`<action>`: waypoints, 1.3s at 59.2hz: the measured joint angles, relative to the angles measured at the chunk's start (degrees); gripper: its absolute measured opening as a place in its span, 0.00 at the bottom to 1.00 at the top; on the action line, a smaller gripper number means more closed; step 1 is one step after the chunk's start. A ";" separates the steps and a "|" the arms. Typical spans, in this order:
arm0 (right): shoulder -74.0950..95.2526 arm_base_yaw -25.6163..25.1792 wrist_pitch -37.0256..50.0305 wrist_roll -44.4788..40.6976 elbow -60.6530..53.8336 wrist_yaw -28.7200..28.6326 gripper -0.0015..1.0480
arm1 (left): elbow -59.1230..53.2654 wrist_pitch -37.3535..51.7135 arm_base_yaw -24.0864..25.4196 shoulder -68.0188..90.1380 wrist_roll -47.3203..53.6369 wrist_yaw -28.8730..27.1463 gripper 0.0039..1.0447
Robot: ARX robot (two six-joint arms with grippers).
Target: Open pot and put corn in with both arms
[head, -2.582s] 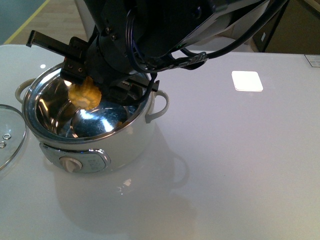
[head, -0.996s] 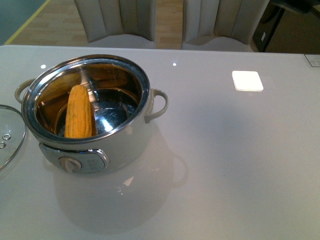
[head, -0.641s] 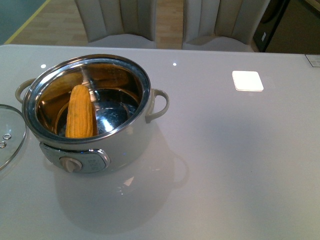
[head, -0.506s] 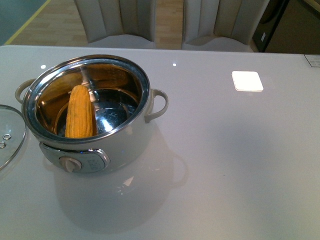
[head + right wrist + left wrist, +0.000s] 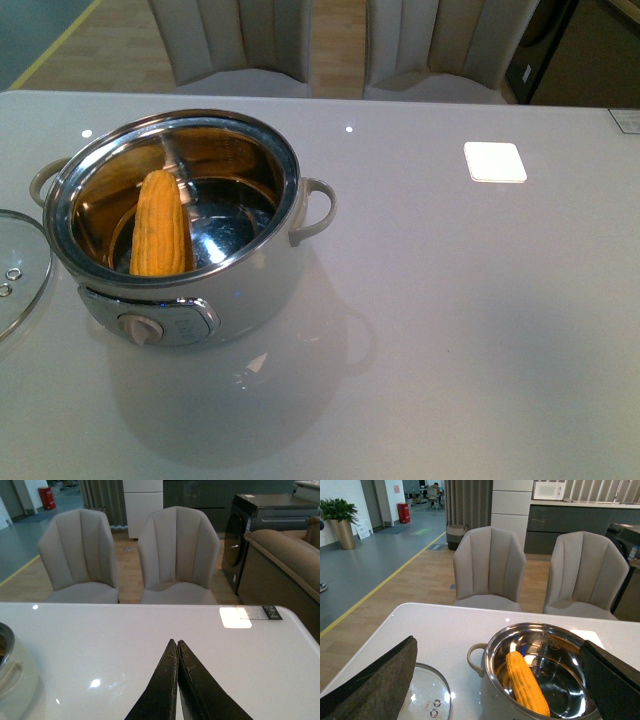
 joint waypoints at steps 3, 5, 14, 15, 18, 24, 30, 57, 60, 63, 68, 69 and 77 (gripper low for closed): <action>-1.92 -2.34 -1.31 -0.02 -0.57 -3.48 0.02 | 0.00 0.00 0.00 0.00 0.00 0.00 0.93; -2.97 -3.28 -2.08 -0.02 -0.76 -3.96 0.02 | 0.00 0.00 0.00 0.00 0.00 0.00 0.93; -6.56 -4.52 -2.67 -0.04 -3.54 -4.17 0.02 | 0.00 0.00 0.00 -0.02 0.00 0.00 0.93; -7.28 -4.55 -3.30 -0.02 -3.54 -4.26 0.02 | 0.00 0.00 0.00 -0.02 0.00 0.00 0.93; -9.40 -4.57 -4.98 -0.02 -3.54 -4.22 0.02 | 0.00 0.00 0.00 -0.02 0.00 0.00 0.93; -13.66 -4.57 -8.81 -0.02 -3.56 -4.24 0.02 | 0.00 0.00 0.00 -0.02 0.00 0.00 0.93; -17.99 -4.57 -12.96 -0.02 -3.56 -4.24 0.02 | 0.00 0.00 0.00 -0.02 0.00 0.00 0.93; -30.08 -4.57 -24.63 -0.02 -3.56 -4.24 0.02 | 0.00 0.00 0.00 -0.02 0.00 0.00 0.93; -31.19 -4.57 -25.75 -0.02 -3.56 -4.26 0.02 | 0.00 0.00 0.00 -0.02 0.00 0.00 0.93; -31.98 -4.57 -26.56 -0.02 -3.56 -4.24 0.02 | 0.00 0.00 0.00 -0.02 0.00 0.00 0.93; -33.62 -4.57 -28.17 -0.02 -3.56 -4.24 0.02 | 0.00 0.00 0.00 -0.02 0.00 0.00 0.93; -33.88 -4.57 -28.46 -0.02 -3.56 -4.24 0.02 | 0.00 0.00 0.00 -0.02 0.00 0.00 0.93; -37.44 -4.57 -32.74 -0.02 -3.56 -4.20 0.02 | 0.00 0.00 0.00 -0.02 0.00 0.00 0.93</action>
